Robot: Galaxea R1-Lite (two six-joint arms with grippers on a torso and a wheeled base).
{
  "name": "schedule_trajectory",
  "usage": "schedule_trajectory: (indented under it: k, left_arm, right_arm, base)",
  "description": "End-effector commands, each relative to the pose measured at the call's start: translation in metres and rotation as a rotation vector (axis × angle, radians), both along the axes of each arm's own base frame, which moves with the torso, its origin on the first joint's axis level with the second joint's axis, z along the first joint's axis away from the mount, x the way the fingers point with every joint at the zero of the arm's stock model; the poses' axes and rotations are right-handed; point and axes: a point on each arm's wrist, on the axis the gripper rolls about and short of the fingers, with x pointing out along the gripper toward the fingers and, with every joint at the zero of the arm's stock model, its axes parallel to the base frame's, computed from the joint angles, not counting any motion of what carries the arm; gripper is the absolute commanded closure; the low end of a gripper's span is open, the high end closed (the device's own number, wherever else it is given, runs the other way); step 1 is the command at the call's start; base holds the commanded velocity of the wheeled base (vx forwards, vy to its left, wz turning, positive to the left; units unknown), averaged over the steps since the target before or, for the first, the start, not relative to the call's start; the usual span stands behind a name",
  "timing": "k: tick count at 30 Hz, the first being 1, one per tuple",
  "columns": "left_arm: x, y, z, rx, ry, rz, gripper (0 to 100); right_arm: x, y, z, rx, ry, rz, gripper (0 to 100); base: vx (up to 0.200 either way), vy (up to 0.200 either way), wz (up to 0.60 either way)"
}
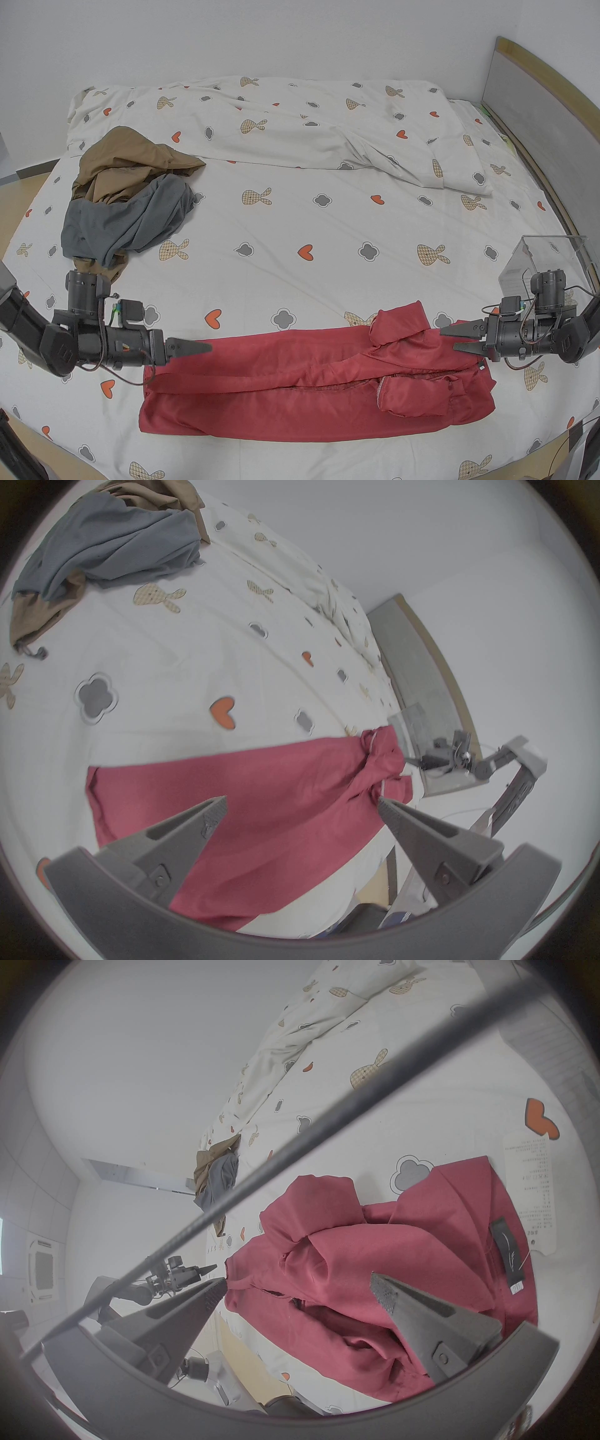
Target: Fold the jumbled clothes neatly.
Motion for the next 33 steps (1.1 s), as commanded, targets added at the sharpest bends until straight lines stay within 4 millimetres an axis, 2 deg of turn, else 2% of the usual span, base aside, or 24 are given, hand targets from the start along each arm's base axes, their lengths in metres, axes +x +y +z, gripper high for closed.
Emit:
schedule_trajectory:
  k: [1, 3, 4, 9, 17, 27, 31, 33]
  left_arm:
    - [0.037, -0.029, 0.003, -0.067, 0.02, -0.027, 0]
    - [0.043, -0.035, -0.002, -0.072, 0.033, -0.039, 0]
    - [0.053, -0.045, -0.012, -0.073, 0.055, -0.059, 0]
    - [0.061, -0.055, -0.032, -0.064, 0.102, -0.079, 0]
    - [0.047, -0.048, -0.047, -0.051, 0.175, -0.064, 0]
    - [0.025, -0.034, -0.051, -0.041, 0.23, -0.033, 0]
    - [0.023, -0.032, -0.046, -0.044, 0.216, -0.029, 0]
    - [0.023, -0.032, -0.04, -0.047, 0.194, -0.03, 0]
  right_arm:
    - [-0.002, -0.001, -0.006, 0.021, 0.043, -0.004, 0]
    - [-0.002, -0.001, -0.011, 0.019, 0.059, -0.006, 0]
    - [-0.002, -0.003, -0.02, 0.015, 0.089, -0.008, 0]
    - [0.001, -0.01, -0.031, 0.015, 0.124, -0.034, 0]
    - [-0.004, -0.017, -0.034, 0.01, 0.13, -0.06, 0]
    - [-0.016, -0.025, -0.046, 0.015, 0.19, -0.087, 0]
    - [-0.012, -0.027, -0.035, -0.001, 0.117, -0.078, 0]
    - [-0.013, -0.025, -0.002, 0.003, 0.003, -0.083, 0]
  base:
    - [0.0, 0.0, 0.0]
    - [0.0, 0.0, 0.0]
    - [0.0, 0.0, 0.0]
    - [0.0, 0.0, 0.0]
    - [0.0, 0.0, 0.0]
    - [0.0, 0.0, 0.0]
    - [0.0, 0.0, 0.0]
    - [0.0, 0.0, 0.0]
